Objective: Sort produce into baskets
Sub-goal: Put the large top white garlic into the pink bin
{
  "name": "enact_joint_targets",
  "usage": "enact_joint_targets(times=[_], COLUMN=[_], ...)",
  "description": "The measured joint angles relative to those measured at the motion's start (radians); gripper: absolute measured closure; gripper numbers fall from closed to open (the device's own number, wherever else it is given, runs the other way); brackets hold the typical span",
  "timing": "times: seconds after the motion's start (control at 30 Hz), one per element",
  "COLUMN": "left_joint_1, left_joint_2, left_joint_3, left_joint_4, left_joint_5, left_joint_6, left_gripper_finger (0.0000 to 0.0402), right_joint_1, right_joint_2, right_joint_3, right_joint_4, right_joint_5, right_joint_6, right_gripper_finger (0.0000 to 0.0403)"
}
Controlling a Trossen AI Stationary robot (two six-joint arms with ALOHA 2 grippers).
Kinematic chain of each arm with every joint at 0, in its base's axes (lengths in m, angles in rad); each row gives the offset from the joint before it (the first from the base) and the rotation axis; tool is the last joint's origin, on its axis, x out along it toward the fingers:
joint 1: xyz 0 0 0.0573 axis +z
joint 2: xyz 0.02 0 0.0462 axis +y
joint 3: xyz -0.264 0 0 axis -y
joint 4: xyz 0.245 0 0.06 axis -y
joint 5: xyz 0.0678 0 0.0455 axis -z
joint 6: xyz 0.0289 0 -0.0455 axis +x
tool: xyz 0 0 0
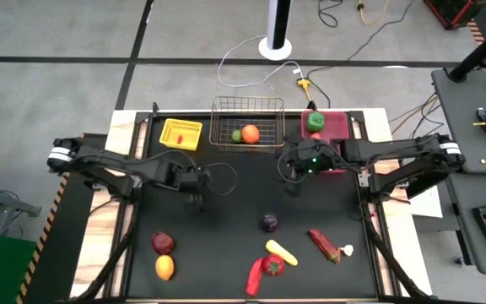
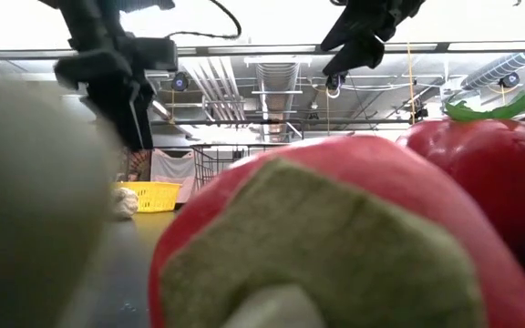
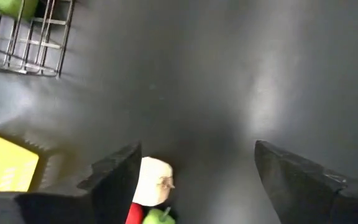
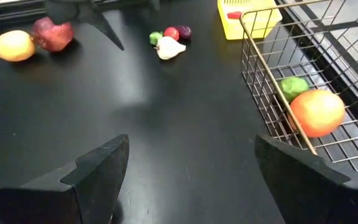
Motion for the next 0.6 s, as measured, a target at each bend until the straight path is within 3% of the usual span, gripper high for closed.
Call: enact_joint_targets(times=[0.27,0.6], left_joint_1=[0.080,0.112], left_joint_2=[0.066,0.085], left_joint_3=[-0.023,-0.131], left_joint_4=[-0.050,0.049], left_joint_5=[0.001,0.002], left_joint_6=[0.028,0.062], left_gripper_finger=[0.0106,0.0108], right_joint_1=[0.000,0.000], right_joint_2=[0.000,0.000], right_joint_3=[-0.012,-0.015], right_joint_4=[0.006,0.004], right_joint_5=[0.000,0.000], right_joint_6=[-0.002,-0.006], right_gripper_finger=[0.0067,0.0067])
